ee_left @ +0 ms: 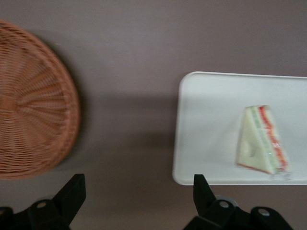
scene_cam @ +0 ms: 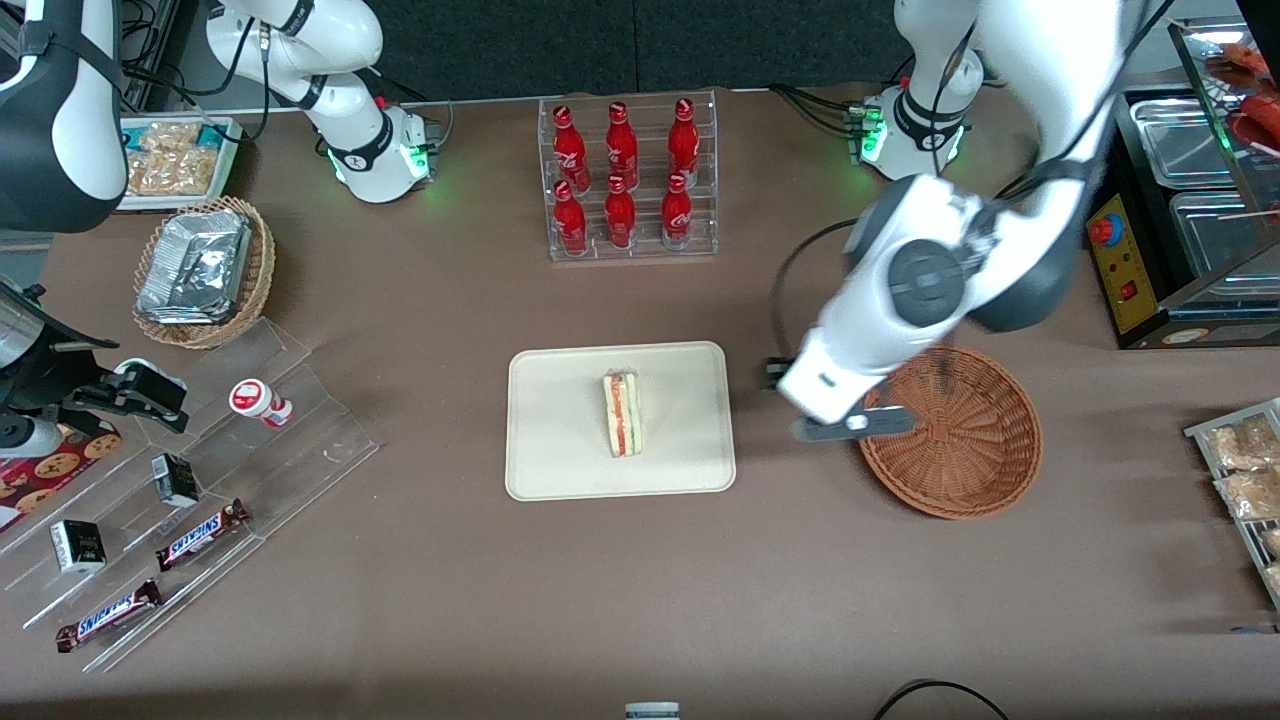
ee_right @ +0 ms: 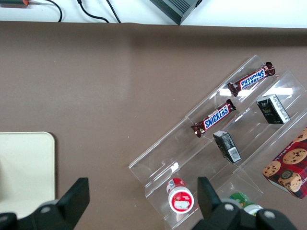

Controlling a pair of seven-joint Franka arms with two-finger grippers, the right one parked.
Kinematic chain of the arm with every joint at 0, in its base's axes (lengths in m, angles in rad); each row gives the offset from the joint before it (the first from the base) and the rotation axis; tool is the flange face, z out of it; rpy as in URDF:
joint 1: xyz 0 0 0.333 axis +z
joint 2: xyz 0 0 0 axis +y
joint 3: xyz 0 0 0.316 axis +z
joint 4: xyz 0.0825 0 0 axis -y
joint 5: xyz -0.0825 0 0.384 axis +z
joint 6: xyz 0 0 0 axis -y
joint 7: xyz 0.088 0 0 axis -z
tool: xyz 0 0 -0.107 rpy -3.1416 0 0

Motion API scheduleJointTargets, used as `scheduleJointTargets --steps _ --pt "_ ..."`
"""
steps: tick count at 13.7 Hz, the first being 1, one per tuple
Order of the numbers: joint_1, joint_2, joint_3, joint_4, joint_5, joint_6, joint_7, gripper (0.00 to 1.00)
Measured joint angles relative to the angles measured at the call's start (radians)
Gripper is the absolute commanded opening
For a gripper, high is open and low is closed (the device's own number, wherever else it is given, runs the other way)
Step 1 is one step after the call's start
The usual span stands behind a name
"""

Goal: Place sandwich from basket to tray

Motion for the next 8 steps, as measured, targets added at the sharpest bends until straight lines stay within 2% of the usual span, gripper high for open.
scheduleJointTargets --steps 4,8 --pt "0.176 -0.191 0.004 -0.237 -0.005 0.057 0.215 0.99" --pt "0.298 -0.345 0.012 -0.275 -0.012 -0.06 0.365 1.0"
